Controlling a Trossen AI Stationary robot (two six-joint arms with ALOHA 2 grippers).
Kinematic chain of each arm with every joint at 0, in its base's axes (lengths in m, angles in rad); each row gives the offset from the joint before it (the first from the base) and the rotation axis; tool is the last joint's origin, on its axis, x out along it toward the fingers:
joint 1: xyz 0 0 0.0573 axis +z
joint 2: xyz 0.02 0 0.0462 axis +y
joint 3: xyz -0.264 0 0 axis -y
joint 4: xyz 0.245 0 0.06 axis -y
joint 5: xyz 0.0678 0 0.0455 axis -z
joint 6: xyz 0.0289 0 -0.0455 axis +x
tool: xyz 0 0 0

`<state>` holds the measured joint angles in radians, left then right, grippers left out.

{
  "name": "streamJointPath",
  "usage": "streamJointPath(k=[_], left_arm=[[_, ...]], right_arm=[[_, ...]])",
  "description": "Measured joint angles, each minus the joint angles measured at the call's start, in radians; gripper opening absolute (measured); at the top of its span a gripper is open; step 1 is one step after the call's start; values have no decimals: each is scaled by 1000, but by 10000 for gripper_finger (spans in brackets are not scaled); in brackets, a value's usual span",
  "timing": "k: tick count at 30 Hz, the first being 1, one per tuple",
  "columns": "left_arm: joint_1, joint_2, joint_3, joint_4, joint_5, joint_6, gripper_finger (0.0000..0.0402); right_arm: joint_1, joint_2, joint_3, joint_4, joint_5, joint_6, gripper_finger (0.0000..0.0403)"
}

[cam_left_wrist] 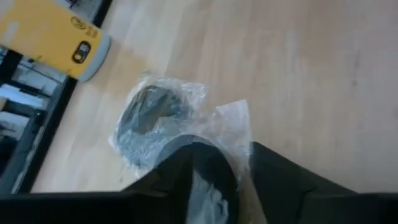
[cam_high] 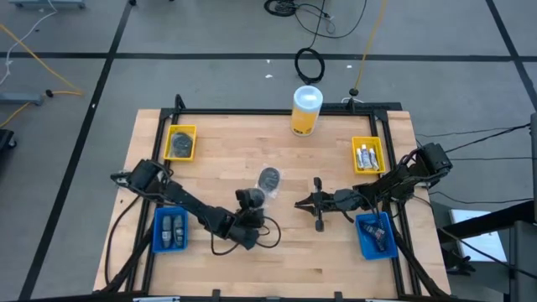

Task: Pick & Place Travel size toiletries
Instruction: Put the black hairbrush into the left yellow bin

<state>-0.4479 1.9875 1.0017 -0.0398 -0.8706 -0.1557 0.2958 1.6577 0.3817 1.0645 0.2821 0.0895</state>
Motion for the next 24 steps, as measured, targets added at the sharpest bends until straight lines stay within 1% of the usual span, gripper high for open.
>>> streamJointPath(k=[5, 8, 9, 14, 16, 19, 21, 24], left_arm=[[3, -1, 1, -72, -57, -65, 74], [-5, -10, 0, -96, -107, -56, 20], [-7, -15, -1, -101, -122, -47, 11], [-28, -104, 0, -148, -210, -48, 8], [-33, -157, 0, -184, -231, -59, 3], [-37, -261, 1, -256, -257, -102, 5], [-27, -333, 1, -340, -256, -148, 3], [5, -438, 1, -530, -255, -273, 3]], right_arm=[[0, 0, 0, 0, 0, 0, 20], [0, 0, 0, 0, 0, 0, 20], [0, 0, 0, 0, 0, 0, 20], [0, 0, 0, -1, 0, 0, 20], [0, 0, 0, -1, 0, 0, 20], [0, 0, 0, -1, 0, 0, 20], [0, 0, 0, -1, 0, 0, 20], [0, 0, 0, -1, 0, 2, 20]])
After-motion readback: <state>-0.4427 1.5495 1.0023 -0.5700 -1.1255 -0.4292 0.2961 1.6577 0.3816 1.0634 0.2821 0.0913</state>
